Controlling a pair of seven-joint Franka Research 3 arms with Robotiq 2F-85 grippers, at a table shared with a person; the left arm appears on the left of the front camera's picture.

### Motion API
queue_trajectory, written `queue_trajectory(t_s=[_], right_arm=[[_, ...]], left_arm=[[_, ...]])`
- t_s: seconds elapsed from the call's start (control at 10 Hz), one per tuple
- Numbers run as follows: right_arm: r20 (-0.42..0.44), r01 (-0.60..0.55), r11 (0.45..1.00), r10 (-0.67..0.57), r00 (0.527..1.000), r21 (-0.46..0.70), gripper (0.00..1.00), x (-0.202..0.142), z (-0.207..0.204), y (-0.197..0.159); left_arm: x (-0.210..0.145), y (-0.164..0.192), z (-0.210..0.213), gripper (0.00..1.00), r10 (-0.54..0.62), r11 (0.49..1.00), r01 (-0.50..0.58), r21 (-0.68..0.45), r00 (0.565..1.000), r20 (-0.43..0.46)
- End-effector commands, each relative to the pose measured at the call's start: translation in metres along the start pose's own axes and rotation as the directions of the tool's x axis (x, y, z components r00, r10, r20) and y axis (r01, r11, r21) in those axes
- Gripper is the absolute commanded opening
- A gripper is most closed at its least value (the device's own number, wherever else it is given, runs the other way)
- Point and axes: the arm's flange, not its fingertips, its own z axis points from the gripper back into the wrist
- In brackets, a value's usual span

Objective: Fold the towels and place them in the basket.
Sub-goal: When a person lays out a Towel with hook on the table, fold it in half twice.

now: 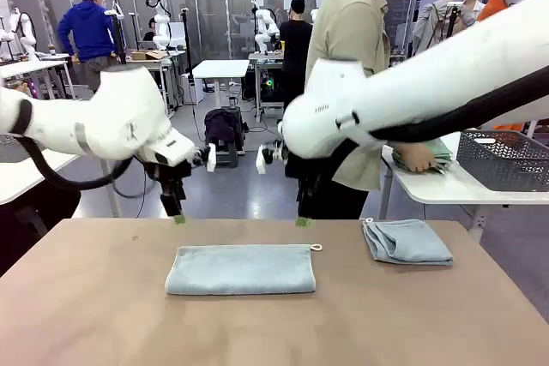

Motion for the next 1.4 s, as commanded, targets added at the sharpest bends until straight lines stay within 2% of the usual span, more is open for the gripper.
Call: queue_trajectory(t_s=[0.0,0.1,0.2,0.3,0.4,0.7,0.8,0.9,1.0,1.1,1.2,1.3], right_arm=[[-0.011,0.22,0.973,-0.221,0.975,-0.076,0.88,0.008,0.045,0.031],[0.014,0.33,0.94,-0.33,0.944,-0.092,0.88,0.01,0.064,0.044],[0.024,0.468,0.877,-0.469,0.883,-0.11,0.88,0.004,0.073,0.054],[0.015,0.61,0.779,-0.615,0.789,-0.147,0.88,-0.005,0.075,0.061],[0.053,0.702,0.688,-0.706,0.706,-0.186,0.88,-0.015,0.073,0.07],[-0.012,0.848,0.523,-0.852,0.524,-0.087,0.88,-0.044,0.054,0.08],[-0.03,0.869,0.492,-0.869,0.494,0.049,0.88,-0.054,0.044,0.076],[-0.016,0.874,0.47,-0.88,0.475,0.121,0.88,-0.06,0.037,0.071],[0.007,0.868,0.472,-0.879,0.477,0.151,0.88,-0.063,0.032,0.069],[0.012,0.848,0.498,-0.863,0.504,0.18,0.88,-0.065,0.032,0.068],[-0.04,0.883,0.463,-0.883,0.467,0.079,0.88,-0.058,0.036,0.069],[-0.04,0.883,0.463,-0.883,0.467,0.079,0.88,-0.058,0.036,0.069]], left_arm=[[-0.034,0.004,0.046,0.9,-0.037,0.999,0.037,-0.029,0.999,-0.005],[-0.046,0.004,0.06,0.9,-0.038,0.999,0.038,-0.016,0.999,0.025],[-0.06,0.008,0.07,0.9,-0.034,0.999,0.035,-0.017,0.997,0.073],[-0.076,0.012,0.077,0.9,-0.025,0.999,0.028,-0.024,0.991,0.13],[-0.094,0.014,0.086,0.9,-0.016,0.999,0.025,-0.041,0.979,0.205],[-0.152,0.028,0.111,0.9,0.009,0.992,0.042,-0.122,0.921,0.389],[-0.172,0.029,0.117,0.9,0.02,0.992,0.039,-0.121,0.892,0.452],[-0.186,0.029,0.119,0.9,0.024,0.992,0.044,-0.121,0.861,0.507],[-0.2,0.03,0.118,0.9,0.055,0.99,0.028,-0.141,0.833,0.55],[-0.212,0.03,0.115,0.9,0.091,0.987,0.004,-0.161,0.811,0.577],[-0.224,0.029,0.111,0.9,0.123,0.985,-0.024,-0.171,0.789,0.602],[-0.231,0.027,0.106,0.9,0.128,0.984,-0.018,-0.179,0.768,0.628]])
